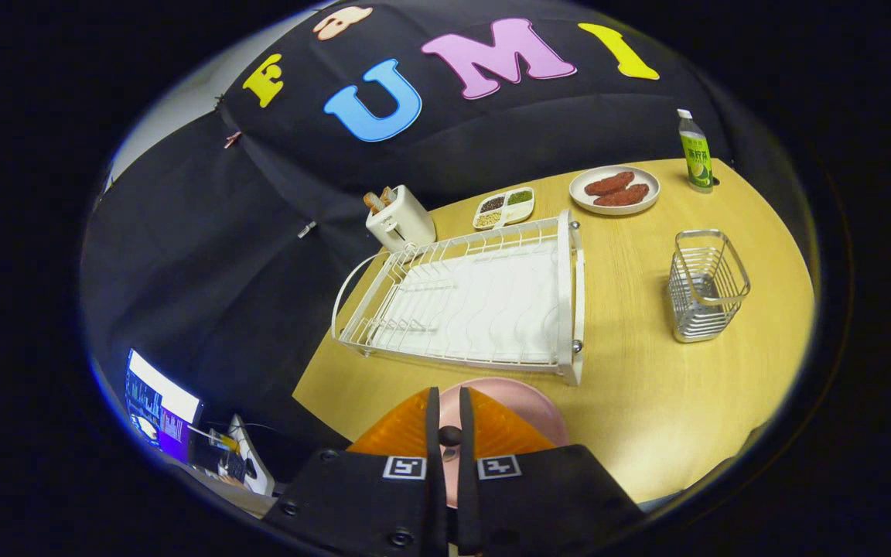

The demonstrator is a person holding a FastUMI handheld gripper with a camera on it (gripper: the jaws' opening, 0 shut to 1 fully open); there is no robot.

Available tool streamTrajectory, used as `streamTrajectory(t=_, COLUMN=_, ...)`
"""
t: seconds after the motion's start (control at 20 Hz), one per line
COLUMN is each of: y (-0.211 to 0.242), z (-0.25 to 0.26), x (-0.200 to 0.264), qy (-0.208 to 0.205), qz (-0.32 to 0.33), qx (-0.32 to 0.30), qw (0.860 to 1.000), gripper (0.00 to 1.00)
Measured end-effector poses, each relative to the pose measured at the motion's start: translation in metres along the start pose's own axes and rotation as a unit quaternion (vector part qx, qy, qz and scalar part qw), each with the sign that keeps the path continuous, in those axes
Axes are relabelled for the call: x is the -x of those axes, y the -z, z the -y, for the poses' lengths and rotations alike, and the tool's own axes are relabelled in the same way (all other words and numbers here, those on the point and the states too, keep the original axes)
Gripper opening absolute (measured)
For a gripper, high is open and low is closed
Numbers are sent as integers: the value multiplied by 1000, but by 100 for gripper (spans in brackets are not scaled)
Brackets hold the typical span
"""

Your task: Take the plate from the dish rack, then take the spoon from the basket and place it into the plate.

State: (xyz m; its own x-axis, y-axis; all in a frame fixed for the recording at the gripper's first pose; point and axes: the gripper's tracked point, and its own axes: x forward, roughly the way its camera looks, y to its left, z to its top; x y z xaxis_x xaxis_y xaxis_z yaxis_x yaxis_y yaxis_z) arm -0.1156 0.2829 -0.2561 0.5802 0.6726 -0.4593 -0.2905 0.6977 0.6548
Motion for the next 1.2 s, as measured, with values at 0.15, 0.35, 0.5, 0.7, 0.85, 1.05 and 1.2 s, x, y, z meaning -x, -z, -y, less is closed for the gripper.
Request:
streamTrajectory(t=0.15, y=4, z=7, x=-19, qy=12, qz=13, qx=-18, qw=1000, gripper=9)
streamTrajectory(t=0.35, y=7, z=17, x=-27, qy=25, qz=25, qx=-44, qw=998, gripper=9)
streamTrajectory(t=0.5, y=11, z=23, x=-28, qy=29, qz=28, qx=-49, qw=998, gripper=9)
streamTrajectory(t=0.7, y=31, z=42, x=-26, qy=65, qz=9, qx=-48, qw=997, gripper=16)
streamTrajectory(t=0.85, y=43, z=53, x=-26, qy=89, qz=-3, qx=-45, qw=995, gripper=21)
streamTrajectory(t=1.05, y=61, z=67, x=-27, qy=126, qz=-29, qx=-20, qw=991, gripper=36)
streamTrajectory(t=1.2, y=65, z=67, x=-26, qy=126, qz=-39, qx=-15, qw=991, gripper=74)
